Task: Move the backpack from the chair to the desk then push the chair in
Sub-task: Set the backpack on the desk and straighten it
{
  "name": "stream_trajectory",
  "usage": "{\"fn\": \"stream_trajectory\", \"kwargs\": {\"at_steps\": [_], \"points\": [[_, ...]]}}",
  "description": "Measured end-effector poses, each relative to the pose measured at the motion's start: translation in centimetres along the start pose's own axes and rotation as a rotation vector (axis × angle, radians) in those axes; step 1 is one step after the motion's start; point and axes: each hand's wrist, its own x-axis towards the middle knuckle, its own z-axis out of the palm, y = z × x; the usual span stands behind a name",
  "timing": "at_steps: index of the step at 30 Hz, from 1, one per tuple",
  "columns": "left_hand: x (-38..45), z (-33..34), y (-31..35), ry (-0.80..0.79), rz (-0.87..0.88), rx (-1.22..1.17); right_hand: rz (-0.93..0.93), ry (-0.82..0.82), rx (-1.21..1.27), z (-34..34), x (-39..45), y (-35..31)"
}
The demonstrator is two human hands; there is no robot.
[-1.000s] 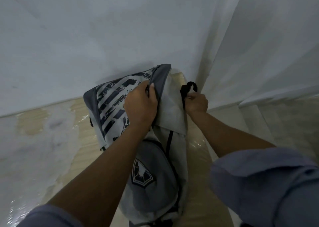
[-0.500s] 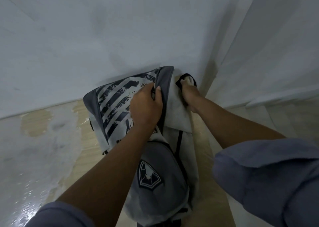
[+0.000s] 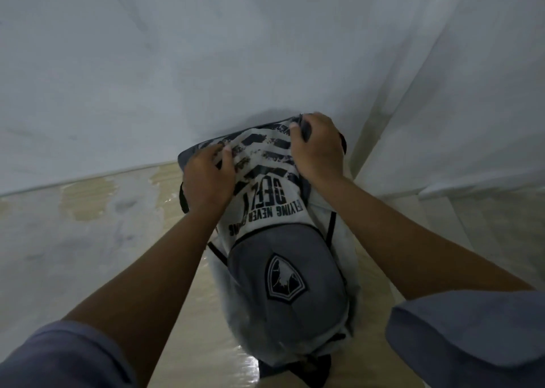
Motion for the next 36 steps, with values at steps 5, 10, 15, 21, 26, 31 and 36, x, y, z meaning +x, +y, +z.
{"fn": "stream_trajectory", "kwargs": {"at_steps": [5,10,15,21,26,31,36], "points": [[0.6,-2.3,-5.5,0.000,-0.102,0.032,-0.088,-0.138,-0.113,4.3,-4.4,-4.1],[0.9,-2.1,-10.2,-0.059,-0.279,0.001,-0.184,-0.245,-0.262,8.5,-7.8,-6.7],[0.8,0.0,-14.6,-0.260,-0.598,-0.147,-0.163,-0.320,-0.421,11.7,-10.4,-6.5],[2.0,1.9,-17.4,-0.385,-0.803,-0.340,-0.199,-0.187,-0.324,12.6,-11.1,-5.4],[4.2,2.9,-18.3,-0.428,-0.759,-0.258,-0.128,-0.211,-0.063,10.6,-10.8,-4.9],[8.1,3.8,-15.8,-0.517,-0.784,-0.537,-0.123,-0.163,0.045,9.3,-10.7,-4.6],[11.3,4.5,-11.9,-0.578,-0.853,-0.727,-0.111,-0.166,0.088,9.4,-10.7,-4.3]]}}
